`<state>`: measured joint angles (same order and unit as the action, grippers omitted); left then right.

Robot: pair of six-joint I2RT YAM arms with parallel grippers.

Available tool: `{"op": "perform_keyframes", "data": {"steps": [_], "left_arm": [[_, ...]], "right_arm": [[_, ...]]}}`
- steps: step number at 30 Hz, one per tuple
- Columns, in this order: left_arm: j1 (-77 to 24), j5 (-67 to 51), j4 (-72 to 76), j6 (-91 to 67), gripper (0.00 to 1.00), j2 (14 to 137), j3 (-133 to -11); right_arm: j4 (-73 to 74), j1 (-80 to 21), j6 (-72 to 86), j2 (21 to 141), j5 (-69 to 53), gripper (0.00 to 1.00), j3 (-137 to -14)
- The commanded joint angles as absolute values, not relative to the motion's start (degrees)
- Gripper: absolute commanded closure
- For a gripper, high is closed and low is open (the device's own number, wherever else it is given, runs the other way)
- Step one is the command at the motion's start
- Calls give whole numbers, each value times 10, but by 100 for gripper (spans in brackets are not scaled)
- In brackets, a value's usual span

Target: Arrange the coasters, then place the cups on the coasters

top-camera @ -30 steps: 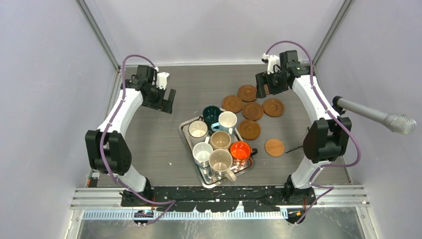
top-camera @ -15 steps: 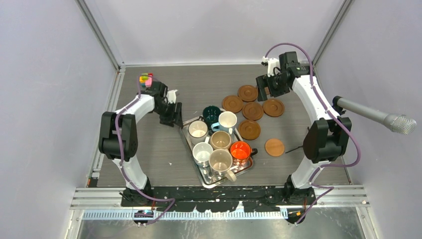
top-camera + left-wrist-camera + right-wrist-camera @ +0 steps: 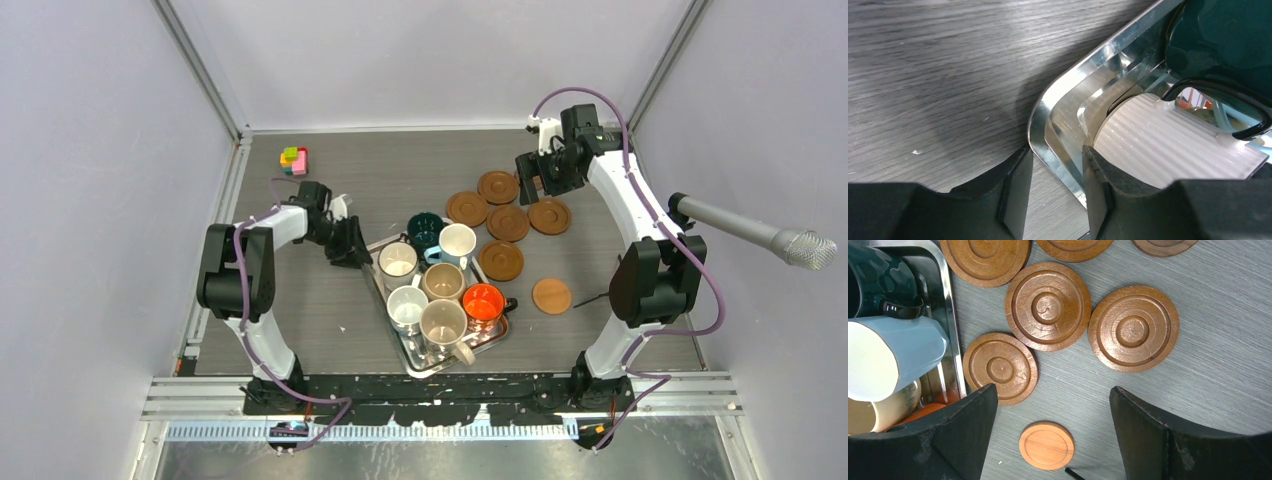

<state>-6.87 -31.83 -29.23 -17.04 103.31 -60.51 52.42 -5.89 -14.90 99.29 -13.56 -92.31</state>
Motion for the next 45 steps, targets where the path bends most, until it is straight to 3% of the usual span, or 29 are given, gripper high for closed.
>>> {"op": "perform_keyframes", "data": {"steps": [1, 18, 28, 36, 45], "left_arm": [[-65, -333, -226, -207, 60, 1081, -594], [-78, -147, -274, -230, 100, 1111, -653], [-58, 53, -345, -162, 100, 1108, -720], [-34, 77, -348, -138, 100, 1120, -753], [26, 81, -388, -57, 100, 1204, -879]], "right_arm": [[534, -57, -152, 971, -125, 13, -938], [542, -58, -155, 974, -109, 13, -942], [536, -58, -152, 978, -112, 13, -940], [535, -58, -153, 975, -113, 13, -936], [533, -58, -156, 972, -124, 13, -930]]}}
